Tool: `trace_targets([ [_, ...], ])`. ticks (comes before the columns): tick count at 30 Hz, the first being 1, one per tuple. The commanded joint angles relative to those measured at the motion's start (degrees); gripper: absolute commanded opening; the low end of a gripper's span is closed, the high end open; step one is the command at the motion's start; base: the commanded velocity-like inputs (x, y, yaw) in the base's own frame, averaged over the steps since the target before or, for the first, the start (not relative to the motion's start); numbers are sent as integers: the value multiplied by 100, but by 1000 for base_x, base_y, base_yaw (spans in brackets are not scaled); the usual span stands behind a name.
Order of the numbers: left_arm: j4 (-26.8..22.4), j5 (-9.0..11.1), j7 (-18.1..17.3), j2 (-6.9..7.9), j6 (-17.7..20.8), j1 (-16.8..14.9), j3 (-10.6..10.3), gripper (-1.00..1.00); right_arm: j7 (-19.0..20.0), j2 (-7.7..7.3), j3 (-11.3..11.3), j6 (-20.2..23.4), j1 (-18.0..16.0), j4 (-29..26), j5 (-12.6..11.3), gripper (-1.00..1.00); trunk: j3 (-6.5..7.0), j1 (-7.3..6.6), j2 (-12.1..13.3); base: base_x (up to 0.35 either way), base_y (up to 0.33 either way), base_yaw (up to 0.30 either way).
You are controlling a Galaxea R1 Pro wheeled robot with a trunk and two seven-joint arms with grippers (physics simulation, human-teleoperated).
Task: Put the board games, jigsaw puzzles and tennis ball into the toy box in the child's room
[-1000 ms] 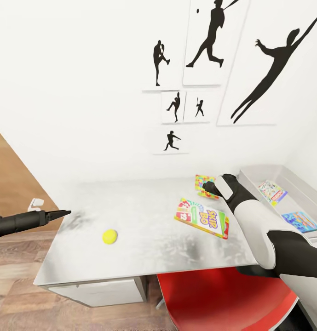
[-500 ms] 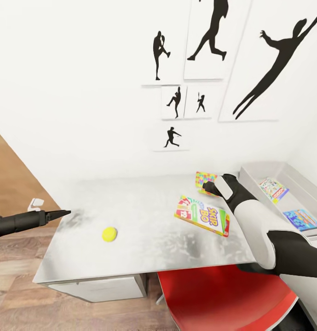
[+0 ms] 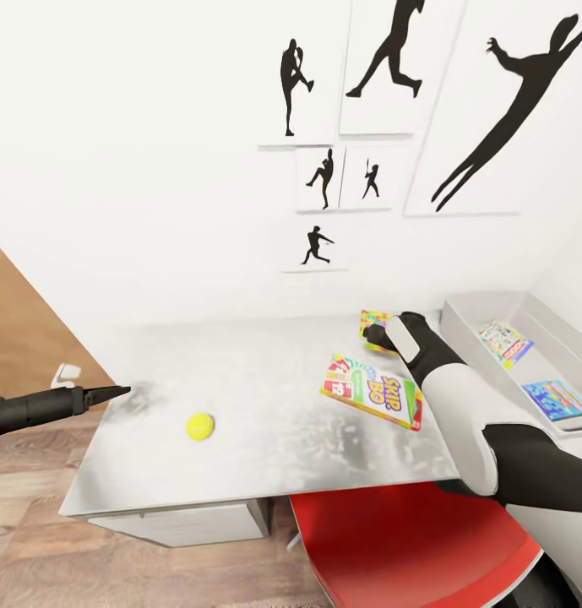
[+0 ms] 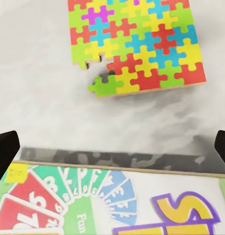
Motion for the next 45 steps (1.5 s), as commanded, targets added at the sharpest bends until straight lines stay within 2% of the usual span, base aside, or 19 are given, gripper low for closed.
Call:
trace_targets([
  [1, -4, -59, -50, -3, 60, -9, 18, 100, -46, 2, 3, 14, -4, -14, -50, 100, -20, 3, -11, 0, 0, 0],
  [45, -5, -59, -50, 9, 59, -4, 18, 100, -37, -24, 45, -39, 5, -35, -43, 100, -435, 3, -11, 0, 0, 0],
])
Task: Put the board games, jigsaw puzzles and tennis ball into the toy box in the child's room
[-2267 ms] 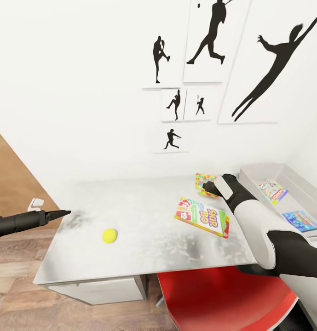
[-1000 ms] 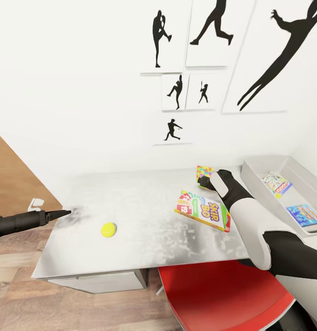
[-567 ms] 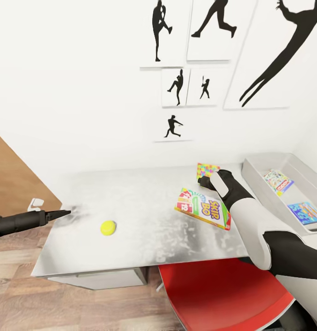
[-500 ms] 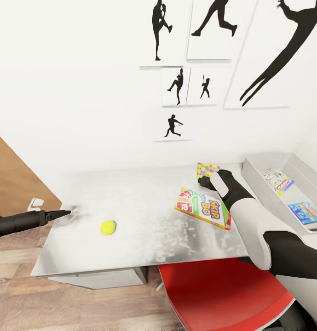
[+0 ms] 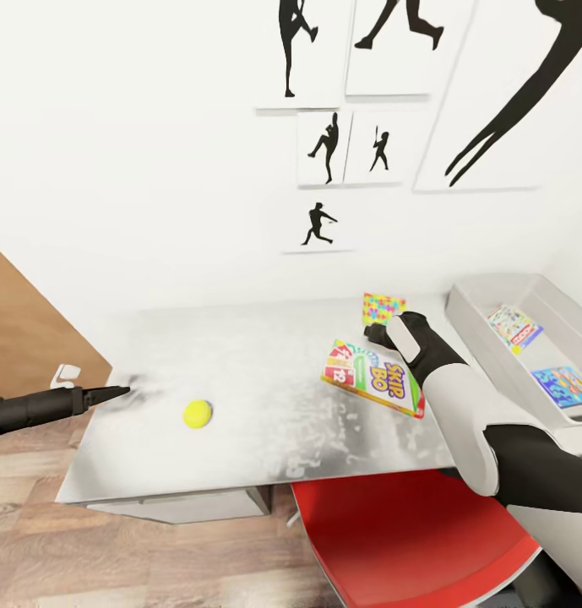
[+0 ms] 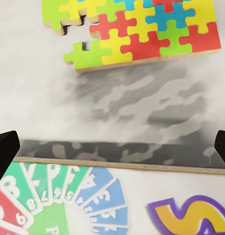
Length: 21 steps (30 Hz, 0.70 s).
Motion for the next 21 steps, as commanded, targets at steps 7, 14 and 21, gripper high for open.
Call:
trace_targets([
  [7, -4, -59, -50, 2, 60, -9, 18, 100, -45, -33, 73, 13, -3, -8, -55, 100, -72, 3, -10, 0, 0, 0],
  [14, -4, -59, -50, 2, 60, -10, 18, 100, -26, -40, 109, 14, -3, -8, -58, 100, -85, 3, -10, 0, 0, 0],
  [21, -4, -60, -50, 7, 60, -11, 18, 100, -28, -3, 102, 16, -3, -8, -58, 100, -86, 3, -10, 0, 0, 0],
])
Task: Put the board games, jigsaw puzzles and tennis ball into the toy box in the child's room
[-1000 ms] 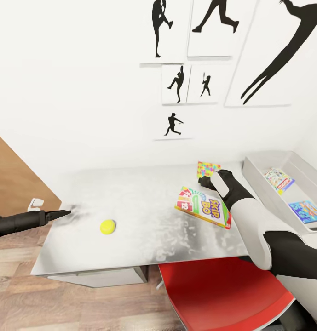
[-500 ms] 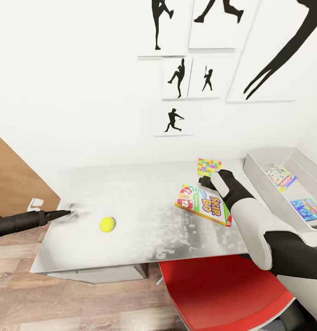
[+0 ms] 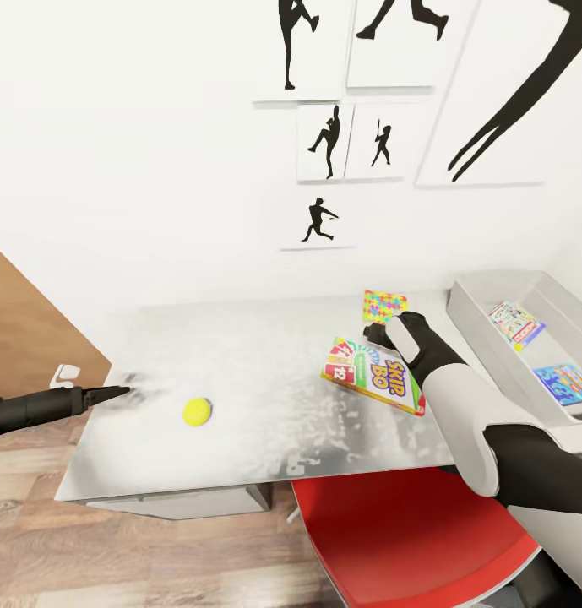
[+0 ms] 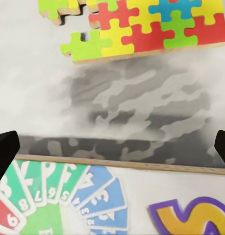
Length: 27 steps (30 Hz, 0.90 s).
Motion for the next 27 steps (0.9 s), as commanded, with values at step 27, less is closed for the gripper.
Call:
trace_targets([
  [27, -4, -58, -50, 1, 60, -7, 18, 100, -48, -53, 13, 33, -4, 1, -57, 100, -150, 3, -10, 0, 0, 0],
])
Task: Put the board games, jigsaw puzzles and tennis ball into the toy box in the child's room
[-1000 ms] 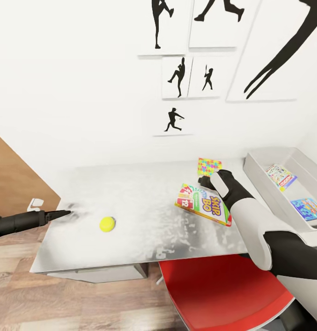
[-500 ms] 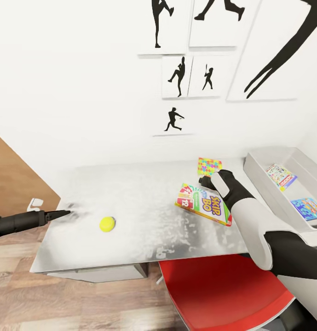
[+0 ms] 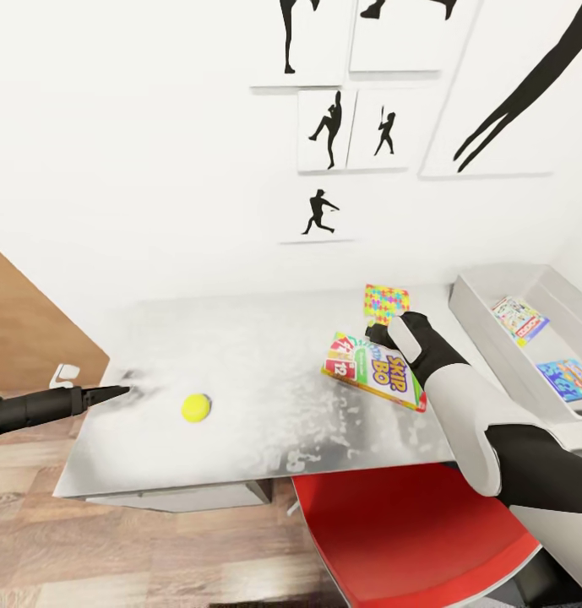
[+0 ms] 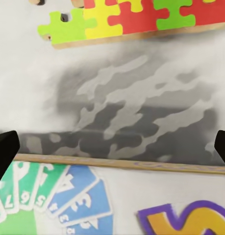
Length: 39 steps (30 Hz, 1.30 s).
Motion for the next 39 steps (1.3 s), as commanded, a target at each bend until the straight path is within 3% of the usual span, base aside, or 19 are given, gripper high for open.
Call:
trace_targets([
  [1, -4, -59, -50, -3, 60, -8, 18, 100, -48, 2, 12, 15, -3, -8, -53, 100, -18, 3, -10, 0, 0, 0],
  [20, -4, -59, -50, -3, 60, -6, 18, 100, -48, 14, 20, 6, -3, -8, -53, 100, -197, 3, -10, 0, 0, 0],
  [39, -4, -59, -50, -3, 62, -8, 22, 100, -42, 29, 20, 6, -3, -8, -52, 100, -210, 3, -10, -147, 76, 0],
])
